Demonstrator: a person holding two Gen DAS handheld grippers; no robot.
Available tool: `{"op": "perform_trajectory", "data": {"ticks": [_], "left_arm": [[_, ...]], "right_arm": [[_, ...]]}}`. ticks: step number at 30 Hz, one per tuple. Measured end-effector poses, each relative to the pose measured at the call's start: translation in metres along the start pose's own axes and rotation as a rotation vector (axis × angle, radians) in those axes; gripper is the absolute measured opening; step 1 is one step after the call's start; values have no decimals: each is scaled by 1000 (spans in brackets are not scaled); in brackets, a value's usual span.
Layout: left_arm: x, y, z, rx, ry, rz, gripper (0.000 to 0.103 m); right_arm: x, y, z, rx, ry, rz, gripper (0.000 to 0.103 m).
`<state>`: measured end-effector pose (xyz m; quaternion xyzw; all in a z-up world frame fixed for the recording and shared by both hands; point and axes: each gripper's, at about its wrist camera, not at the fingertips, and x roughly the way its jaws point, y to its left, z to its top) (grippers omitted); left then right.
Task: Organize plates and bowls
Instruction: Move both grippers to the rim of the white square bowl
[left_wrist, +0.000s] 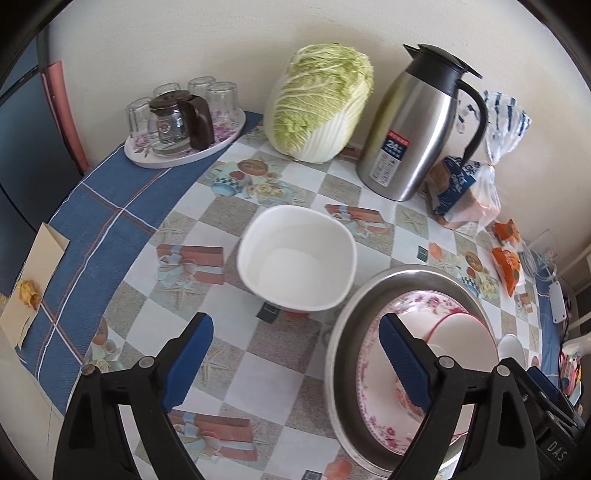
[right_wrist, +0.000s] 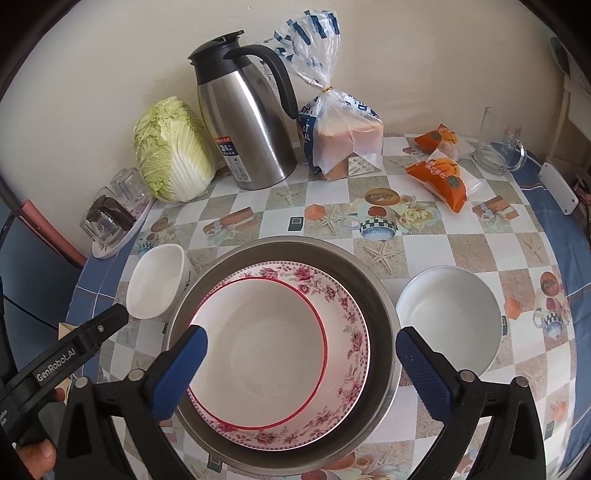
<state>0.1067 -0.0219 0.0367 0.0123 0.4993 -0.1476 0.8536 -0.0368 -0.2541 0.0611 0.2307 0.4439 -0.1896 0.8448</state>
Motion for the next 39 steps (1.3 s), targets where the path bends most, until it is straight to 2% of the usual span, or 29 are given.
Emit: {"op": "perform_trajectory", "data": {"ticks": [17, 26, 39], "left_arm": [[6, 69, 7, -151, -11, 59, 92], [20, 96, 12, -244, 9, 21, 92], [44, 108, 22, -318, 14, -52, 93]], "right_arm": [[19, 64, -8, -116, 14, 26, 103], [30, 96, -10, -178, 9, 18, 103], [47, 125, 5, -233, -13, 13, 103]]}}
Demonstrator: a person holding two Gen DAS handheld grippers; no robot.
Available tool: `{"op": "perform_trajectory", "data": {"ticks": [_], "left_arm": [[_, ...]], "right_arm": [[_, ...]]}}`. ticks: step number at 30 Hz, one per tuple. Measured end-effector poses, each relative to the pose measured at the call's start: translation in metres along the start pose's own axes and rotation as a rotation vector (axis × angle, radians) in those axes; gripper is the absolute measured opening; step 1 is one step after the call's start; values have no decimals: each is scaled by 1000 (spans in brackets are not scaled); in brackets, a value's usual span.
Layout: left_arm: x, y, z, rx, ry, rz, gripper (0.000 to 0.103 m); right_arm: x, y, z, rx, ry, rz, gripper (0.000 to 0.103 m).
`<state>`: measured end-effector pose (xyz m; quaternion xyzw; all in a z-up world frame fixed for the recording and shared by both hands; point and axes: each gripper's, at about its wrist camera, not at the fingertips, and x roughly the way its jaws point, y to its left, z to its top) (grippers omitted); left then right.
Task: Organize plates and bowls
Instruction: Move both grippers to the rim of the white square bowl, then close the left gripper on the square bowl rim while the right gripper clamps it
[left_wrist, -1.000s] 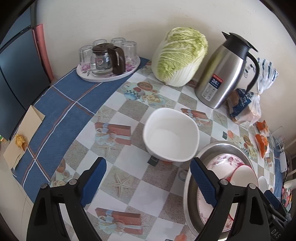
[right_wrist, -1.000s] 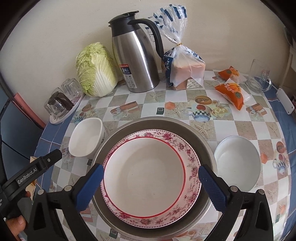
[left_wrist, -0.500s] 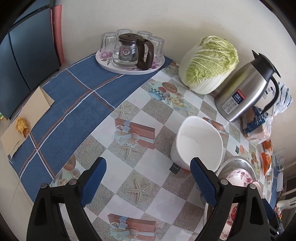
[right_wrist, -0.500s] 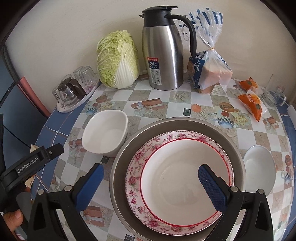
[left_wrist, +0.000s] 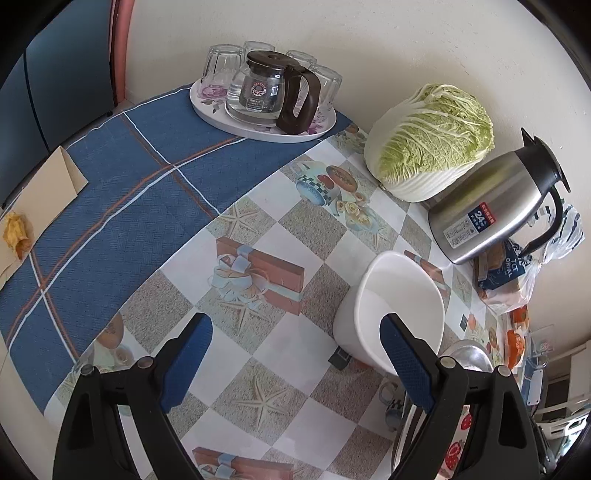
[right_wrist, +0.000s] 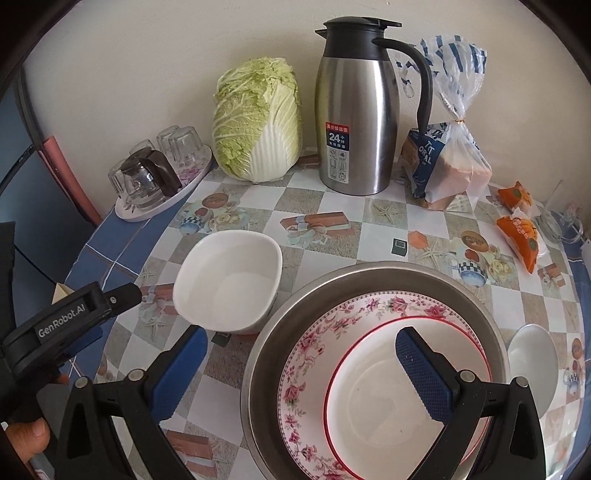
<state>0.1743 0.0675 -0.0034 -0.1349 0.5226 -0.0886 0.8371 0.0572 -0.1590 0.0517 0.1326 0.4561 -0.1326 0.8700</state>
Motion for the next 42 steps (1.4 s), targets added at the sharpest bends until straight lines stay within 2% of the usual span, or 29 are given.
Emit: {"op": "perform_trajectory", "data": {"ticks": [5, 11, 13, 15, 18, 28, 32, 33, 34, 36, 38, 42], "left_arm": [[10, 1, 6, -24, 1, -25, 93], [26, 2, 10, -39, 26, -41, 93], [31, 2, 11, -40, 29, -34, 93], [36, 2, 11, -42, 35, -31, 93], [44, 4, 12, -52, 50, -41, 93], [58, -3, 13, -66, 87, -96, 92], [61, -7, 12, -65, 101, -118, 91], [62, -8, 11, -62, 103, -122, 88], [63, -9, 11, -59, 108, -124, 80], [66, -10, 9, -58, 121, -126, 72], [69, -11, 8, -58, 134, -135, 69], [74, -12, 5, -63, 155, -157, 51]], "right_arm": [[5, 7, 20, -39, 7, 5, 103], [18, 8, 42, -7, 39, 15, 102], [25, 9, 46, -2, 56, 23, 99], [35, 9, 48, 7, 78, 26, 90], [49, 8, 50, 24, 111, 29, 81], [79, 8, 53, 32, 156, 12, 72], [80, 11, 56, 14, 134, -12, 59], [81, 11, 56, 10, 130, -21, 58], [81, 12, 57, 7, 128, -20, 58], [84, 12, 56, 2, 131, -15, 44], [87, 12, 55, -2, 134, -16, 39], [91, 15, 53, -6, 145, -5, 22]]}}
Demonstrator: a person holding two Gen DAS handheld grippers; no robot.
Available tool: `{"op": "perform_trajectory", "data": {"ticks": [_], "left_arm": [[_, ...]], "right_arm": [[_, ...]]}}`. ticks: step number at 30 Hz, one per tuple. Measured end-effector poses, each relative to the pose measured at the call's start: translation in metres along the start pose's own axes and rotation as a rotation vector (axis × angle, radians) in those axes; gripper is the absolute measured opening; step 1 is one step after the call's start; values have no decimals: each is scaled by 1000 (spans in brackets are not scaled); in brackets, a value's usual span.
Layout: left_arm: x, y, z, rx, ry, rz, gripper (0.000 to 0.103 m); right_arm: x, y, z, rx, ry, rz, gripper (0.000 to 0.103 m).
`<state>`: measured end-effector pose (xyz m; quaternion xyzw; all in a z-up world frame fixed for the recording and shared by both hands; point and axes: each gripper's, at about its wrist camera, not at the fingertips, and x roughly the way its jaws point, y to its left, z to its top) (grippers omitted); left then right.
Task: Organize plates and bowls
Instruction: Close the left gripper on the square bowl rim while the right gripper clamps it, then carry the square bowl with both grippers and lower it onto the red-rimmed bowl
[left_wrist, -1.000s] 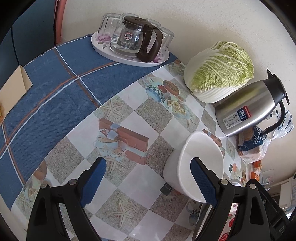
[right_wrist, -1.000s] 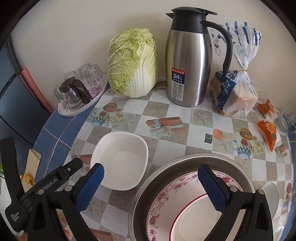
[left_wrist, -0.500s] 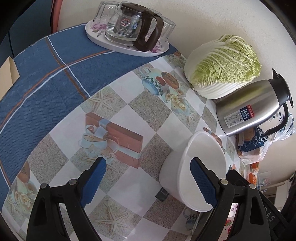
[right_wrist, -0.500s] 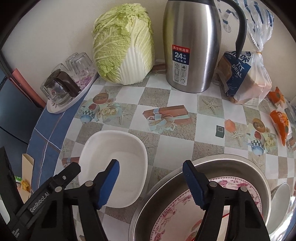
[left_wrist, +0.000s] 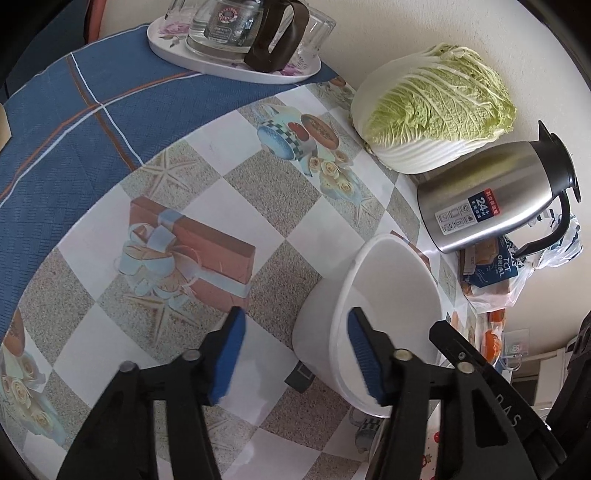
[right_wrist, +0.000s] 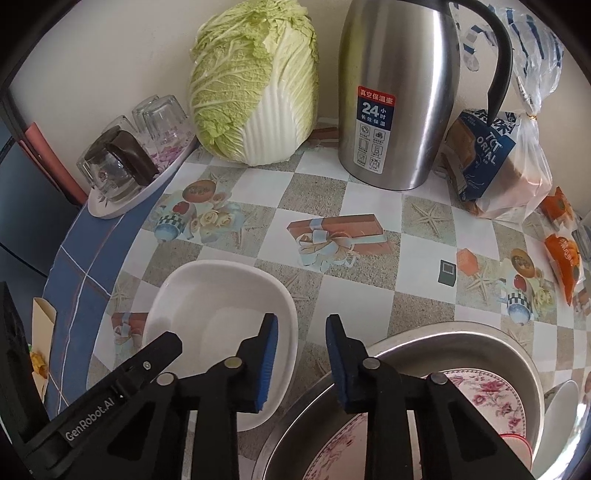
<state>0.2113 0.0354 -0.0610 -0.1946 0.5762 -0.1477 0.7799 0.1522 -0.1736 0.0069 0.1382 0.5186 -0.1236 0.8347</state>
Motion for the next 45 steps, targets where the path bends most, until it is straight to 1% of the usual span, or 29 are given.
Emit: {"op": "perform_trajectory", "data": {"ticks": [1, 2, 3, 4, 5, 6, 7, 12, 13, 17, 19, 24, 27, 29, 32, 40, 45], "left_arm": [[1, 0, 0, -2, 6, -7, 48], [2, 0, -1, -1, 10, -17, 45], [3, -1, -1, 3, 14, -26, 39], [4, -2, -1, 8, 16, -31, 33], [4, -3, -1, 15, 16, -38, 30], [3, -4, -2, 22, 16, -50, 23], [3, -5, -2, 30, 14, -54, 21], [-1, -6, -2, 48, 0, -38, 18], [-3, -7, -1, 53, -4, -34, 16], [-20, -15, -2, 92, -36, -16, 15], [-31, -23, -3, 126, -61, 0, 15], [-58, -38, -10, 181, -114, 8, 15], [-69, -48, -16, 215, -131, 15, 15], [-75, -53, -20, 231, -137, 2, 15], [-85, -65, -29, 271, -152, 1, 15], [-108, -97, -66, 411, -190, 14, 15], [-118, -113, -84, 481, -199, 0, 15]], "right_arm": [[1, 1, 0, -2, 3, 4, 19], [2, 2, -1, -2, 7, 5, 14], [4, 2, -1, 2, 14, 5, 10], [5, 2, -2, 6, 21, 9, 9], [6, 2, -3, 6, 26, 12, 8], [7, 2, -3, 4, 30, 12, 7], [8, 3, -4, 2, 32, 12, 7], [6, 6, -4, -9, 24, -5, 7], [5, 6, -4, -8, 22, -3, 7], [-4, 9, -4, -12, 5, 7, 8], [-12, 10, -5, -7, -11, 10, 8], [-38, 10, -10, -16, -65, 6, 8], [-55, 6, -15, -2, -94, 26, 9], [-67, 3, -21, 11, -117, 35, 9], [-85, -3, -29, 34, -154, 43, 10], [-119, -29, -60, 124, -210, 49, 10], [-138, -49, -81, 185, -241, 66, 11]]}}
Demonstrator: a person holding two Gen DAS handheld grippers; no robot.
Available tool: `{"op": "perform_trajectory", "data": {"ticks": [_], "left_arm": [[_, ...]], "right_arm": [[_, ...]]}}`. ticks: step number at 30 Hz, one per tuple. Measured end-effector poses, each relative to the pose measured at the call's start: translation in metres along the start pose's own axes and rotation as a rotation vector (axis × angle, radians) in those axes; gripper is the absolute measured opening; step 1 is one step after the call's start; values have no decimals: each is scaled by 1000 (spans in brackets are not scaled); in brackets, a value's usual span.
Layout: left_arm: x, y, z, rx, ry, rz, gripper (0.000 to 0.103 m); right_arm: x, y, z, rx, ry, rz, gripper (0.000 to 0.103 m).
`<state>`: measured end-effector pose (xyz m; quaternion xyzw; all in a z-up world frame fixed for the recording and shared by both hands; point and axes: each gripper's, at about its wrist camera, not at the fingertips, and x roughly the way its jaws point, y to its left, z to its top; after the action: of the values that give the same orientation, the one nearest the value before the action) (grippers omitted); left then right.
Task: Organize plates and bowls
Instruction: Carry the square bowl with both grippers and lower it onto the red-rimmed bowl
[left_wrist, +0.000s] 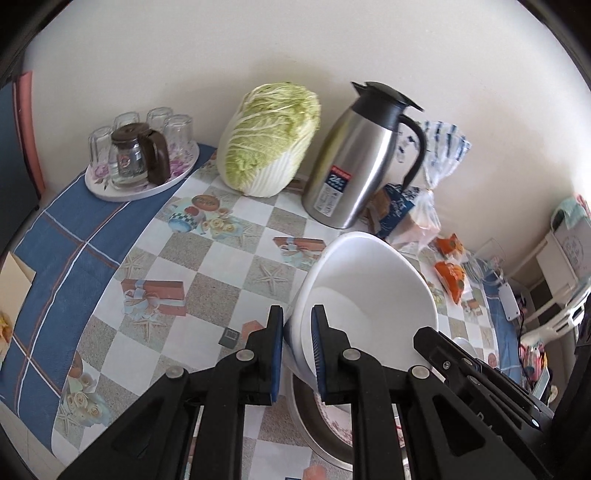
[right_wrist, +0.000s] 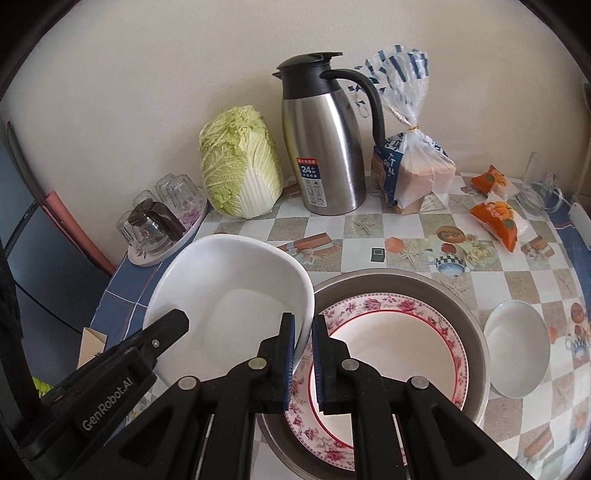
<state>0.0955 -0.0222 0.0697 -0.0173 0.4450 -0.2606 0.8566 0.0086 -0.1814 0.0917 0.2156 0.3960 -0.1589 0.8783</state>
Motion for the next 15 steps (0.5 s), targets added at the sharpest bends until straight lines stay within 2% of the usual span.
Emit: {"op": "perform_trajectory", "data": {"ticks": [11, 15], "left_arm": [[-11, -51, -8, 127, -15, -22, 15], [-5, -69, -13, 169, 4, -2, 15]], "right_arm": [[-42, -41, -17, 121, -76, 12, 12], [-47, -59, -21, 167, -82, 15, 12]]}}
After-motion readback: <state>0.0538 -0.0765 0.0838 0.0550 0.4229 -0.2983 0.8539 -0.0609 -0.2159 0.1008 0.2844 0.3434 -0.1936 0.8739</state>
